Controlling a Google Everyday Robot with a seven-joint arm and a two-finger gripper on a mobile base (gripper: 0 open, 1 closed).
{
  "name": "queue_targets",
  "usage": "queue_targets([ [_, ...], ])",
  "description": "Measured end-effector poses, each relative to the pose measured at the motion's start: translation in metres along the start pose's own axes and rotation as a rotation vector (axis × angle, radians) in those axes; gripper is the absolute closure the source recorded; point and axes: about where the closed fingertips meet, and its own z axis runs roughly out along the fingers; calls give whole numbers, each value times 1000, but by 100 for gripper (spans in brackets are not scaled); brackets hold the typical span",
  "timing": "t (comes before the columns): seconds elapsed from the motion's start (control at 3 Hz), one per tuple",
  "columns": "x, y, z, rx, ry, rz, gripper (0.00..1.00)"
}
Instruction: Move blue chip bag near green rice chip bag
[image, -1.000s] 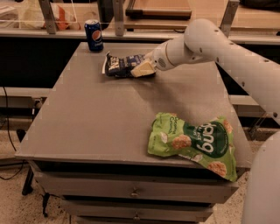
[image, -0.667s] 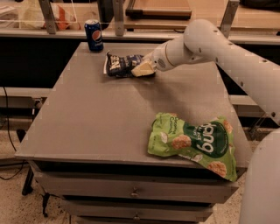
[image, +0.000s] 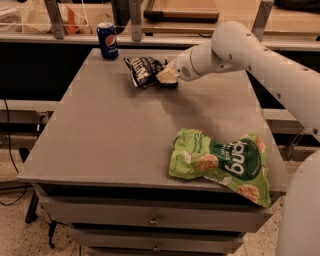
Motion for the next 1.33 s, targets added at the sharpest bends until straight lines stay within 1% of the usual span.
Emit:
queue_targets([
  [0.33, -19, -2, -19, 13, -28, -38, 100],
  [0.67, -49, -2, -44, 17, -63, -107, 100],
  [1.0, -66, -1, -61, -11, -72, -190, 100],
  [1.33, -50, 0, -84, -47, -28, -235, 100],
])
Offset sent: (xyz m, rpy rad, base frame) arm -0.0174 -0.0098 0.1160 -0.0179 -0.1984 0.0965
